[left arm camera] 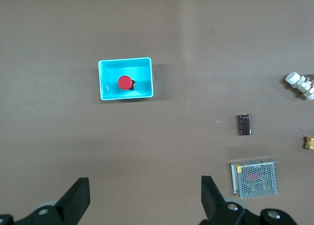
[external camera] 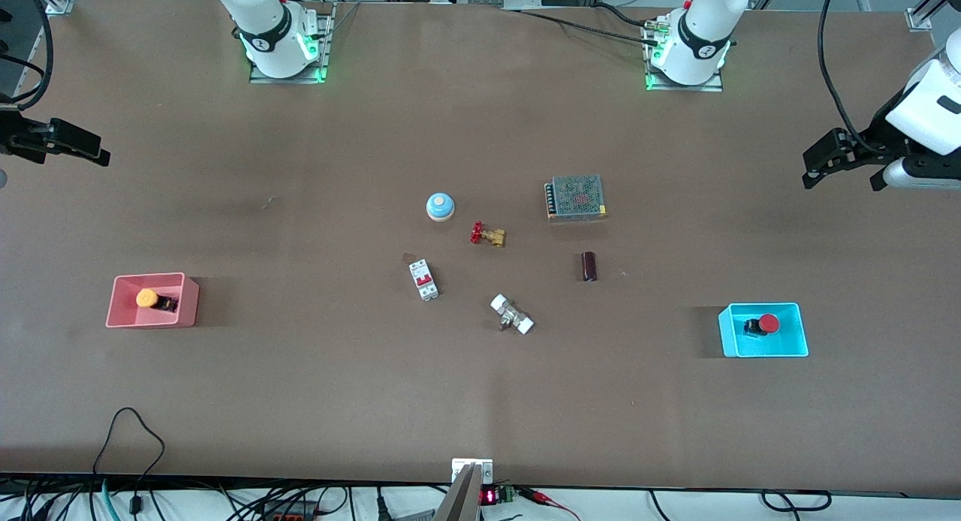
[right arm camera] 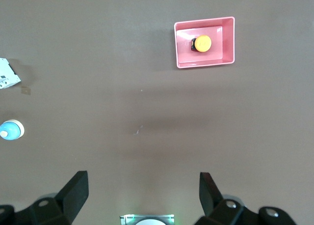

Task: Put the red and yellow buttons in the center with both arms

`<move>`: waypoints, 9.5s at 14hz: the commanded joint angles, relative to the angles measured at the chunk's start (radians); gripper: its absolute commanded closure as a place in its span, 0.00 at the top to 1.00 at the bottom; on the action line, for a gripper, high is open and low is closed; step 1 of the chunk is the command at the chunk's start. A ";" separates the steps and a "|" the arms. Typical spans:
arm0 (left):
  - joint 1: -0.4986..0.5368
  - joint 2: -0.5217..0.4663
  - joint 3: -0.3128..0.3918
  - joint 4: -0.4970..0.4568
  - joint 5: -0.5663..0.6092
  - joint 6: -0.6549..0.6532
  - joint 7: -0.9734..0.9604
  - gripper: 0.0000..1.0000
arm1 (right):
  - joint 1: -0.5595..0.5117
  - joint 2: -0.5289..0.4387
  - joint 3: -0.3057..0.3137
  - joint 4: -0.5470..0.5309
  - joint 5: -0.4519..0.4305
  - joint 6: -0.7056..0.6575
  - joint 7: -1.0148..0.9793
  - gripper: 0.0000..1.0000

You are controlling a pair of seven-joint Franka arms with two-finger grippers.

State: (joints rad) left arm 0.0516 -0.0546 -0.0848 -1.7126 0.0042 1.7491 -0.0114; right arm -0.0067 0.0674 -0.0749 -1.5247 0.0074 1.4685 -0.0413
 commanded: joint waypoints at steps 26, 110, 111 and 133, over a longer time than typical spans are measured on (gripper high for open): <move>0.131 0.614 0.011 -0.015 0.025 0.645 0.094 1.00 | -0.144 0.586 0.003 -0.032 -0.112 0.662 -0.170 1.00; -0.053 0.239 0.011 0.166 0.033 -0.005 -0.056 1.00 | 0.192 0.482 0.184 0.035 0.013 0.558 0.377 1.00; -0.039 0.219 0.011 0.166 0.024 -0.020 -0.027 1.00 | 0.173 0.448 0.184 0.035 0.013 0.523 0.377 1.00; 0.022 0.007 0.005 0.030 0.008 -0.037 0.097 1.00 | 0.174 0.009 -0.167 -0.002 -0.014 0.033 -0.040 1.00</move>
State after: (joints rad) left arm 0.0637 -0.0210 -0.0731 -1.6552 0.0263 1.7019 0.0690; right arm 0.1571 0.1243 -0.2353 -1.4821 -0.0010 1.5100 -0.0817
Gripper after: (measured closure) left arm 0.000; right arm 0.000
